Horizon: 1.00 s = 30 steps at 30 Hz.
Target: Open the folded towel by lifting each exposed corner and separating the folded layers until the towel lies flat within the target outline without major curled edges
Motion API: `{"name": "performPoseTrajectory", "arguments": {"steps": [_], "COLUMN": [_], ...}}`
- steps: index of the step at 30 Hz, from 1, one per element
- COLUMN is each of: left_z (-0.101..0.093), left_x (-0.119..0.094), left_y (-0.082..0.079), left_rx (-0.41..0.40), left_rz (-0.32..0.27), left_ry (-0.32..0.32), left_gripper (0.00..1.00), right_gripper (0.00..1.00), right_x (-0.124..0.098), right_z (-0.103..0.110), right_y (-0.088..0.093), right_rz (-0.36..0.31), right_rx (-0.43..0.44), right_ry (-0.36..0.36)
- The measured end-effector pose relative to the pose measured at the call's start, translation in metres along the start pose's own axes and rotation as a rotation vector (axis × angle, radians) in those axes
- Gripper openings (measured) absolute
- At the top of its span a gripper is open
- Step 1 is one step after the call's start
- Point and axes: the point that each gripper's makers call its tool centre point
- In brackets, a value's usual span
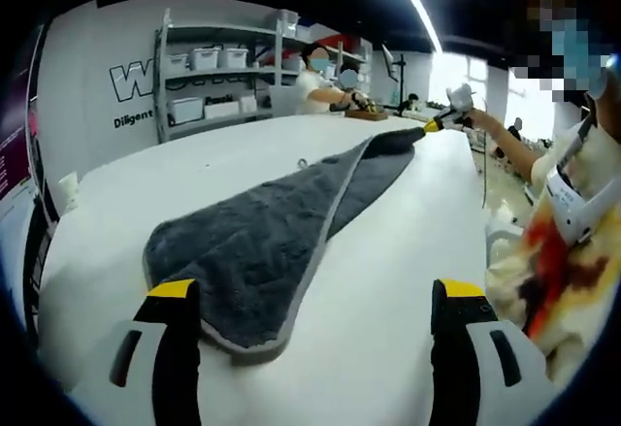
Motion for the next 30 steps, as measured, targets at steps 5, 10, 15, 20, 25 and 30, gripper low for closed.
{"name": "performPoseTrajectory", "arguments": {"steps": [5, 10, 15, 20, 25, 30], "left_z": [0.001, -0.001, -0.005, -0.006, -0.004, 0.001], "left_x": [-0.003, -0.004, -0.003, -0.001, -0.001, -0.003], "left_y": [0.000, 0.002, 0.006, 0.009, 0.010, 0.013], "left_rx": [-0.001, -0.008, -0.014, -0.019, -0.038, -0.083], "left_rz": [0.001, 0.003, 0.013, 0.025, 0.029, 0.036], "left_ry": [-0.002, 0.000, 0.006, 0.009, 0.002, -0.020], "left_gripper": [0.97, 0.96, 0.96, 0.96, 0.96, 0.96], "right_gripper": [0.00, 0.00, 0.00, 0.15, 0.52, 0.68], "right_x": [0.000, 0.010, 0.017, 0.015, 0.010, 0.003], "right_z": [0.015, 0.026, 0.030, 0.025, 0.025, 0.034], "right_y": [0.025, 0.042, 0.048, 0.044, 0.043, 0.045], "right_rz": [0.053, 0.108, 0.131, 0.125, 0.141, 0.163], "right_rx": [-0.008, -0.025, -0.014, 0.004, 0.004, -0.027], "right_ry": [-0.023, -0.049, -0.067, -0.049, -0.025, -0.023]}}
Point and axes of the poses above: the point that each gripper's makers call its tool centre point, and the gripper's own axes: x roughly forward along the fingers, z roughly to its left, y roughly out of its underside, and after that the axes turned 7 degrees about z, right-handed
